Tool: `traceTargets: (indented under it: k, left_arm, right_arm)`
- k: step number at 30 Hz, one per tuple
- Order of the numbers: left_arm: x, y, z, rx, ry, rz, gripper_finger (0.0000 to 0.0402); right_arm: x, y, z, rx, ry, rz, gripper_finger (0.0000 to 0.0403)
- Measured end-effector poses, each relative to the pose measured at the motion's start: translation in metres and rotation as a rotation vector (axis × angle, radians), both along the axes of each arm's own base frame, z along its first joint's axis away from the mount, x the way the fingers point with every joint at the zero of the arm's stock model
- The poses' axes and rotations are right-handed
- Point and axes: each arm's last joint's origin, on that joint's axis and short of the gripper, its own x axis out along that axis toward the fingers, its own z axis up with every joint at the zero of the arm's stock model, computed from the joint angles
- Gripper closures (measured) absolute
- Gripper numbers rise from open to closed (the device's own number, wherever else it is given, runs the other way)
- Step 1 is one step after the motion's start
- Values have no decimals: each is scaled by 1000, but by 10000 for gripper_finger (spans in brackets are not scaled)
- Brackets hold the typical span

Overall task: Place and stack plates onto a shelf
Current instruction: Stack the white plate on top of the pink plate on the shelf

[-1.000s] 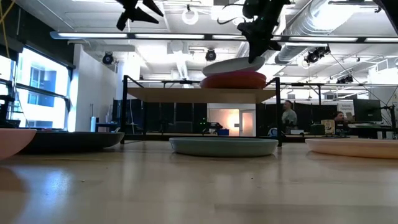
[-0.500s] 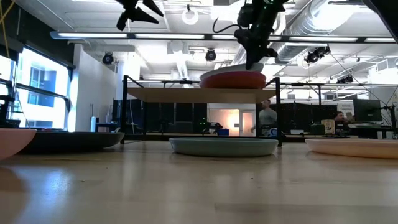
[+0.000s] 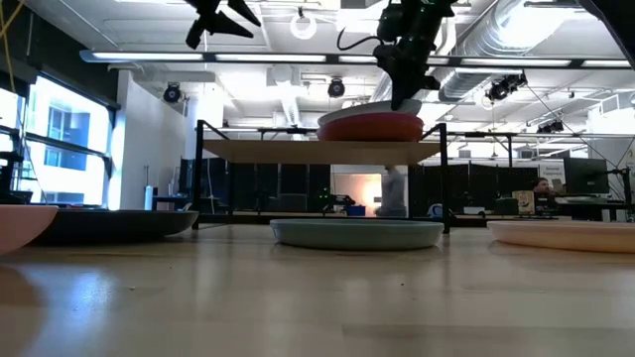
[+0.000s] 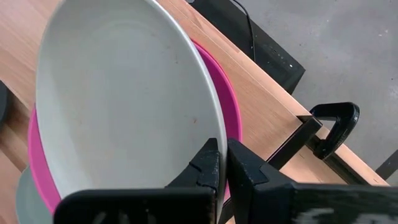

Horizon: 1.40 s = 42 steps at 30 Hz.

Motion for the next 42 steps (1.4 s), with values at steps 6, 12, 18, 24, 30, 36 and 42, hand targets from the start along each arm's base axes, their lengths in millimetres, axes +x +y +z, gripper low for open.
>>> traceTargets:
  k: [6,12,18,24,30,36,42]
  left_arm:
    - [0,0,0,0,0,0,294]
    - [0,0,0,0,0,0,294]
    - [0,0,0,0,0,0,294]
    - [0,0,0,0,0,0,294]
    - [0,0,0,0,0,0,294]
    - [0,0,0,0,-1,0,294]
    - [0,0,0,0,-1,0,294]
  right_arm:
    - [0,0,0,7,-4,-17,402]
    - [0,0,0,-1,6,-47,402]
    - [1,1,0,-9,15,-66,402]
    - [2,3,0,23,-4,-50,402]
    - [2,3,0,28,-9,-47,402]
    - [2,3,0,24,-4,-48,402]
    - [1,4,-1,31,6,-51,402]
